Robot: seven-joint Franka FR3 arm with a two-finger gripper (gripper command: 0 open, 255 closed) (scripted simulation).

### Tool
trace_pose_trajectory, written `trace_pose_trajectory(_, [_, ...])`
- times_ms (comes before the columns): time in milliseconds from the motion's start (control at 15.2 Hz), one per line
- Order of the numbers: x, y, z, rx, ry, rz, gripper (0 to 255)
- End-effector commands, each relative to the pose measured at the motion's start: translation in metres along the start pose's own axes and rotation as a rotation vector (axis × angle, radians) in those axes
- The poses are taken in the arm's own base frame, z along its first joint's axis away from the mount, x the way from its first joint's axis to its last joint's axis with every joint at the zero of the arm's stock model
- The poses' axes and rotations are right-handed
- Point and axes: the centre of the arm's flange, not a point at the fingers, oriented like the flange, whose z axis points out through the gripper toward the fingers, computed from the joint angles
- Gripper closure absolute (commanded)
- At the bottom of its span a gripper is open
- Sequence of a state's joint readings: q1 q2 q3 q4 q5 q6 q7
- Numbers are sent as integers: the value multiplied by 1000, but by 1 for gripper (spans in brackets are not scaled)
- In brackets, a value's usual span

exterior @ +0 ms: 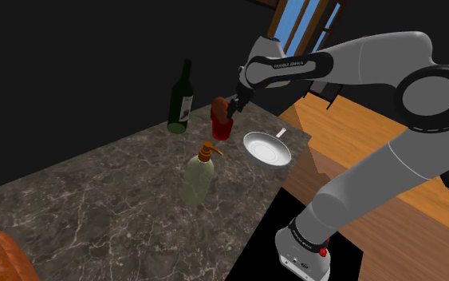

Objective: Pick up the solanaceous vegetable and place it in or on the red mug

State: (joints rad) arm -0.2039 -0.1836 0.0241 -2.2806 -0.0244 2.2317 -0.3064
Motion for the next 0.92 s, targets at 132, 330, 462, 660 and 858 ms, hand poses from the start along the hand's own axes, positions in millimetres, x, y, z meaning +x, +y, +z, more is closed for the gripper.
trace_pose_trajectory(132, [1,-1,-13,0,-1,0,0])
trace_pose_trajectory(330, [1,-1,-50,0,-1,0,0])
trace_pose_trajectory(462, [1,-1,-50,0,-1,0,0])
trace_pose_trajectory(660, [1,-1,-50,0,-1,0,0])
trace_pose_trajectory(858, [1,-1,-50,0,-1,0,0])
